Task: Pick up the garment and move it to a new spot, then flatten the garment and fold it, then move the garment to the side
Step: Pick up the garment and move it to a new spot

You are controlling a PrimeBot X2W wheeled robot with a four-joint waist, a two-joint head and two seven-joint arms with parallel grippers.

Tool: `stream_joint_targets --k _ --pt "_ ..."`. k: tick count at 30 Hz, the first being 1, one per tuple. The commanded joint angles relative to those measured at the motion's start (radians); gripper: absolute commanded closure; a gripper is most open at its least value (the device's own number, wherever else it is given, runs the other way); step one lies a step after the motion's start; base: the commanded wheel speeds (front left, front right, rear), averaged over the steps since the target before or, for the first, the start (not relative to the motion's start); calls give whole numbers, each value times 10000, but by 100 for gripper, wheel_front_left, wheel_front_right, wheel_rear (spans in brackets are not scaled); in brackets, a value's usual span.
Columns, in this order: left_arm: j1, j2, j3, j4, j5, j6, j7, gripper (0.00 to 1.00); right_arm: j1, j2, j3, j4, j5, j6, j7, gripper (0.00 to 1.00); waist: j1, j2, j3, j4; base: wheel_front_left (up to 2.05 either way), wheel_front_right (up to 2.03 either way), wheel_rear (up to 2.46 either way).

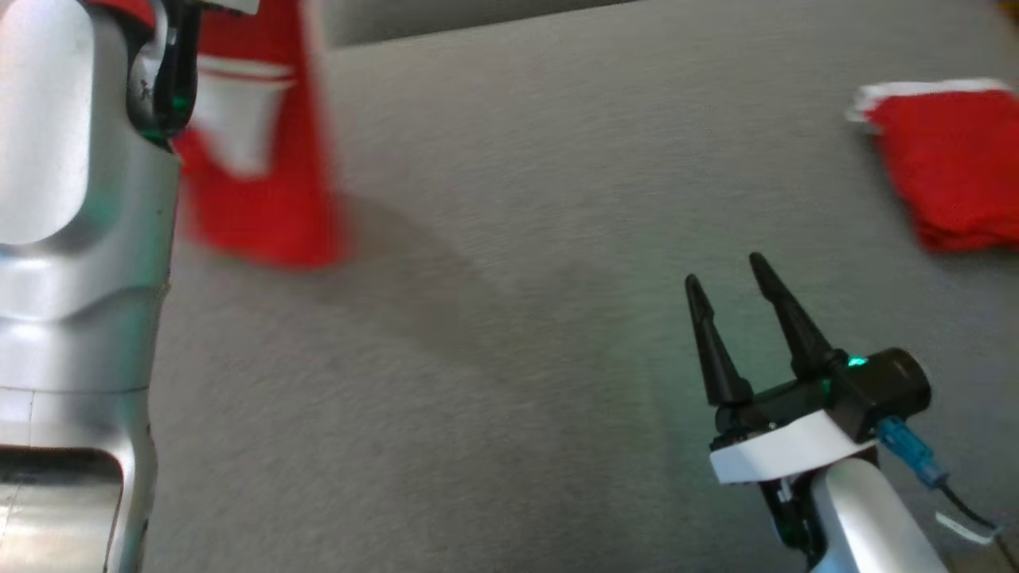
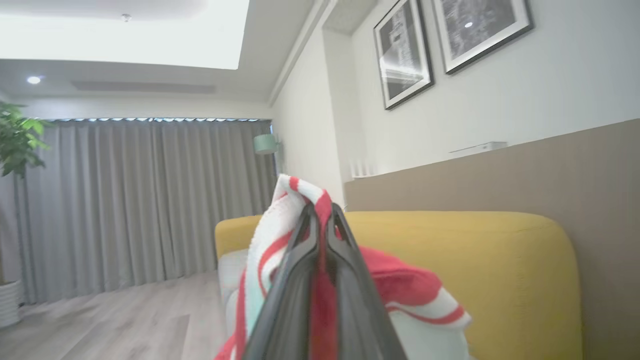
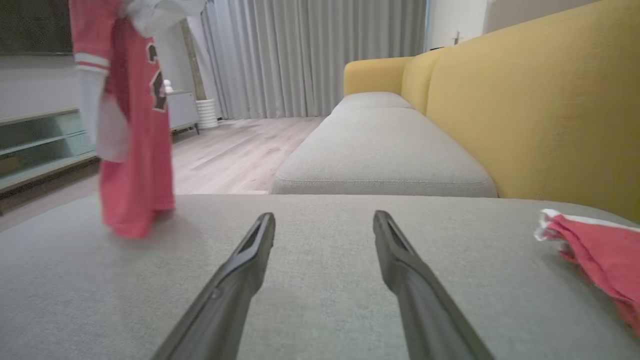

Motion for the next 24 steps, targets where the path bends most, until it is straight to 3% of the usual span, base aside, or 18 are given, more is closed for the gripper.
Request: stream_joint_targets --k 1,6,12,19,24 --pt "-354 507 118 -603 144 47 166 100 -6 134 313 -217 103 -7 2 0 2 0 -902 -1361 0 0 0" --pt "110 556 -7 -1294 107 146 527 100 247 244 438 -166 181 -7 2 0 2 0 -1207 -2265 0 0 0" --pt "826 529 -89 -1928 -81 256 798 100 525 296 372 -181 231 -7 2 0 2 0 -1317 -2859 0 0 0" --pt "1305 415 -325 -2294 -113 334 892 100 581 323 304 -256 251 -7 2 0 2 0 -1021 -2840 0 0 0" --pt "1746 216 -848 -2268 -119 247 879 100 469 340 371 -254 302 -7 2 0 2 0 -605 -2457 0 0 0"
